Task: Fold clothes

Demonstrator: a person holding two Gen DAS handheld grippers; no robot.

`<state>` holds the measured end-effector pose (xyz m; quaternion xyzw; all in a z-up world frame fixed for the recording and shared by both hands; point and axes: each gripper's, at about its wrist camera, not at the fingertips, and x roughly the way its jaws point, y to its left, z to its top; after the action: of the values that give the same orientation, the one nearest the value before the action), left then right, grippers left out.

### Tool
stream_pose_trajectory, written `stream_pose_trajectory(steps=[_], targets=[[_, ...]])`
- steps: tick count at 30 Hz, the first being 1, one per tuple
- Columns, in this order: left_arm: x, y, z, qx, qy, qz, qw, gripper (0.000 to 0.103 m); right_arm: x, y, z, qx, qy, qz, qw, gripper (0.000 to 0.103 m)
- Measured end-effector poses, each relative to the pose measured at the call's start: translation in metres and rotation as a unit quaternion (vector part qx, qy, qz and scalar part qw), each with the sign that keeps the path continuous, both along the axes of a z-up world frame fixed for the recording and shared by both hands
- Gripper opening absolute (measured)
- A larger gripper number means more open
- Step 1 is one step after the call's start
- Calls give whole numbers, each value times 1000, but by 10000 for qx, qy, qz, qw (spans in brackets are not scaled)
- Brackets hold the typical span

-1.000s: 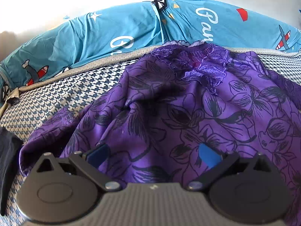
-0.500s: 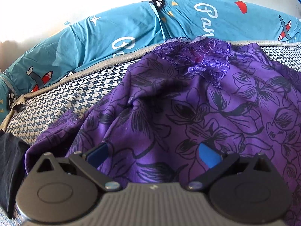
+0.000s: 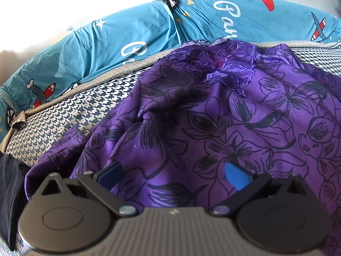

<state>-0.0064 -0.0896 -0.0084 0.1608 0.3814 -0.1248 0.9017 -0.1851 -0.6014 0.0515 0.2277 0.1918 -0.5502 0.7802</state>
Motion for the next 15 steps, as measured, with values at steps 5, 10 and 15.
stream_pose_trajectory(steps=[5, 10, 15], targets=[[-3, 0, 0, 81, -43, -8, 10000, 103, -8, -9, -4, 303, -304, 299, 9986, 3], [-3, 0, -2, 129, -32, 5, 9999, 103, 4, 3, -2, 399, -671, 1188, 9898, 44], [-4, -2, -4, 223, -29, -36, 9997, 103, 20, 9, -8, 443, -350, 1544, 9864, 47]])
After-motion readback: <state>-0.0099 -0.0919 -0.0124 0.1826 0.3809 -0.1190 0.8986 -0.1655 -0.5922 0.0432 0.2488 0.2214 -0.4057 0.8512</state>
